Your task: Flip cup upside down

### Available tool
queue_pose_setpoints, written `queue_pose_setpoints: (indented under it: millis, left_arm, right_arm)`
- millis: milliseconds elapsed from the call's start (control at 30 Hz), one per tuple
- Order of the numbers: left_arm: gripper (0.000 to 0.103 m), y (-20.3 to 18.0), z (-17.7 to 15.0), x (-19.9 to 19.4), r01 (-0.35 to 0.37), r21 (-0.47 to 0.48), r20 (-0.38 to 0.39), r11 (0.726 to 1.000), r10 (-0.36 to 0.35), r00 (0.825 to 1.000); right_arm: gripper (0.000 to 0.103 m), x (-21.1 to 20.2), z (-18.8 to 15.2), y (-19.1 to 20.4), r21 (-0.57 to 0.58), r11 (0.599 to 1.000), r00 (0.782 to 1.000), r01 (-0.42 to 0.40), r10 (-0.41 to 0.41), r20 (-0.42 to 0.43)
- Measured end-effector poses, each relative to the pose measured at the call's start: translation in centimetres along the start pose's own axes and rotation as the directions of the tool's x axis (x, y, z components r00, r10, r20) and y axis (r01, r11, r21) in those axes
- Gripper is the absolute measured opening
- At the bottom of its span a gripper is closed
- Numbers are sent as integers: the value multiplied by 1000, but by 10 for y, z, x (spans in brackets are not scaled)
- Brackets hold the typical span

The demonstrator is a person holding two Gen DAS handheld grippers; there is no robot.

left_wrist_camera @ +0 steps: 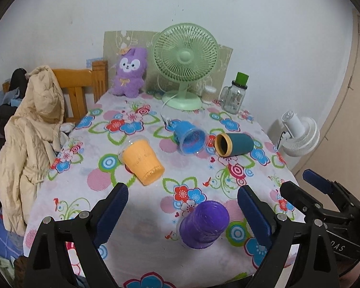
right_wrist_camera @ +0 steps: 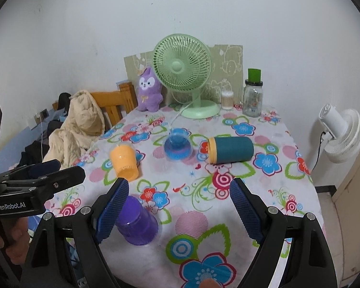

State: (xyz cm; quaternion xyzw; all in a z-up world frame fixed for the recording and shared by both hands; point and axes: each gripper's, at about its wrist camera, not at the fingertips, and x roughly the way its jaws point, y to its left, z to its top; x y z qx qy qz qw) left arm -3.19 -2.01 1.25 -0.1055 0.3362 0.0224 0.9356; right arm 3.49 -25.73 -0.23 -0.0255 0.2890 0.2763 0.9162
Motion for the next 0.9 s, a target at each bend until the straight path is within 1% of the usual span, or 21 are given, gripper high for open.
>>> queue_pose_setpoints:
  millis: [233, 900]
  left_arm:
    - [94, -5, 1, -5, -2, 25, 25, 1000, 2, 1000]
    - [96, -7, 0, -4, 4, 27, 18, 1000, -5, 1000]
  right_arm:
    - [88, -6, 4, 3, -3, 1000, 1000, -5, 5, 16]
    - [88, -3, 2, 6, 5, 1000, 1000, -13, 13, 3]
